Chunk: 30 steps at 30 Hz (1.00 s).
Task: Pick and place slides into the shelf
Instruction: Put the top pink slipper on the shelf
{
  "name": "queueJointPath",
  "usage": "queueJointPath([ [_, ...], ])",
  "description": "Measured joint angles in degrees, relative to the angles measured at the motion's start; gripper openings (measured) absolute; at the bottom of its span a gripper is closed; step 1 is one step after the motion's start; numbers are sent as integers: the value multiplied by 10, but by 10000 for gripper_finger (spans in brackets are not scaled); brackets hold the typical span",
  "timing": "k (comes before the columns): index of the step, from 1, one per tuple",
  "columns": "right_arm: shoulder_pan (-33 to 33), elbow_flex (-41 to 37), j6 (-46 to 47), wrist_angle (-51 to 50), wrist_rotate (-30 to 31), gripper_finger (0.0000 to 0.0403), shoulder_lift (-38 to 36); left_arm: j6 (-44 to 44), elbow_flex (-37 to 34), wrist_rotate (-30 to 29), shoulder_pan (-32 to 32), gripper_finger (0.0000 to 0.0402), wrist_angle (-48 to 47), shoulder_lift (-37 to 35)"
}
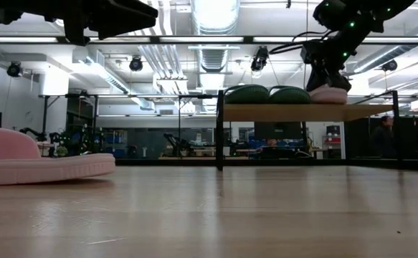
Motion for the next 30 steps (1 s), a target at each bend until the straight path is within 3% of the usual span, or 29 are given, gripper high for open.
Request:
queueJointPath([
  [13,2,1,3,-9,-9,13,-1,0,0,2,0,196,0,0],
  [30,32,21,33,-12,-11,113,-1,0,0,1,0,196,0,0],
])
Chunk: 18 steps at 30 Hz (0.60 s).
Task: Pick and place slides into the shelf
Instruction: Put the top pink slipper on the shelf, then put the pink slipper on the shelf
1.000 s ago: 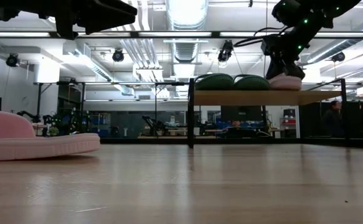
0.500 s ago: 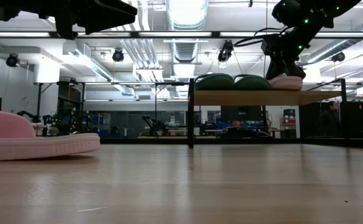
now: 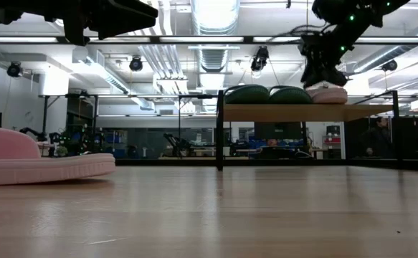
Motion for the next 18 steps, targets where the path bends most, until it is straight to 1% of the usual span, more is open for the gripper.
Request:
queueJointPath([
  [2,12,21,20,-14,0,119,0,0,0,0,0,196,0,0],
  [7,45,99,91,-96,0,124,-1,0,0,0,0,196,0,0],
  [13,99,192,314,-190,-5,113,-1,0,0,0,0,196,0,0],
  [15,119,213,370,-216,-24,108,-1,-1,0,0,0,196,0,0],
  [18,155,228,421,-230,-73,99,-5,-1,0,0,0,196,0,0],
])
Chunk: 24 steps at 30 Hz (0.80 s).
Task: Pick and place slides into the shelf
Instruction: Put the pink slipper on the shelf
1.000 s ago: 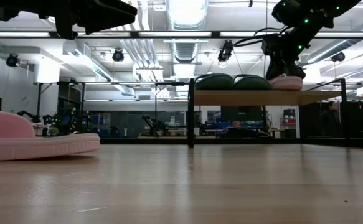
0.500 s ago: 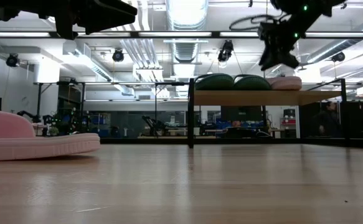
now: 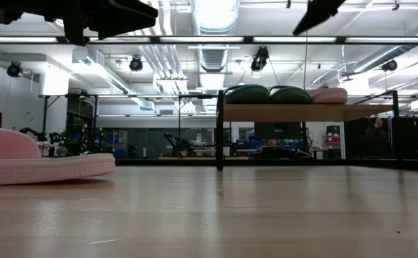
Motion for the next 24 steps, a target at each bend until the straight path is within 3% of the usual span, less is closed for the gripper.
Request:
queueJointPath([
  [7,120,-9,83,11,-30,78,-7,-24,0,0,0,196,0,0],
  [13,242,-59,104,96,14,68,-7,-35,0,0,0,196,-7,0],
  [18,341,-166,27,302,75,68,-5,-83,0,-1,0,196,-37,0],
  [24,400,-294,-28,563,79,68,11,-143,1,-14,0,196,-89,-2],
])
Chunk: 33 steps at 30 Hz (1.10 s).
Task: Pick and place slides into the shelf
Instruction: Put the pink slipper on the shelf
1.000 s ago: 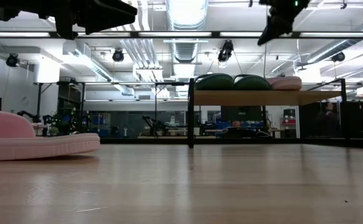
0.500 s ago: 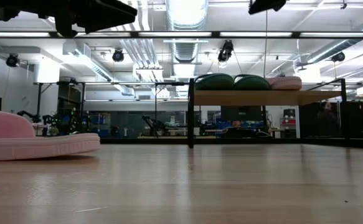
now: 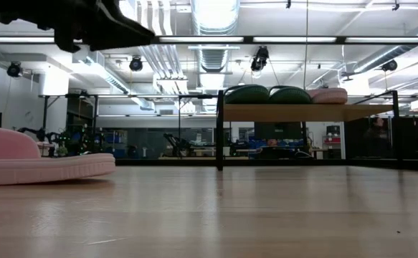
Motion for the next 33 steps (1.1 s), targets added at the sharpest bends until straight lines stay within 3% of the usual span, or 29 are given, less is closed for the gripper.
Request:
queueJointPath([
  [5,11,-76,-16,117,9,68,13,-109,18,-4,0,196,-87,-8],
  [11,10,-114,-19,161,11,68,14,-357,67,4,0,196,-243,-12],
  [21,9,-115,-36,161,10,68,13,-847,171,181,-1,196,-507,-12],
  [24,9,-115,-40,161,10,68,13,-963,183,198,-15,196,-598,-10],
  [28,9,-115,-63,160,10,68,14,-1095,191,220,-34,196,-704,-11],
  [33,9,-115,-70,160,10,68,14,-1198,189,261,-62,196,-780,-11],
])
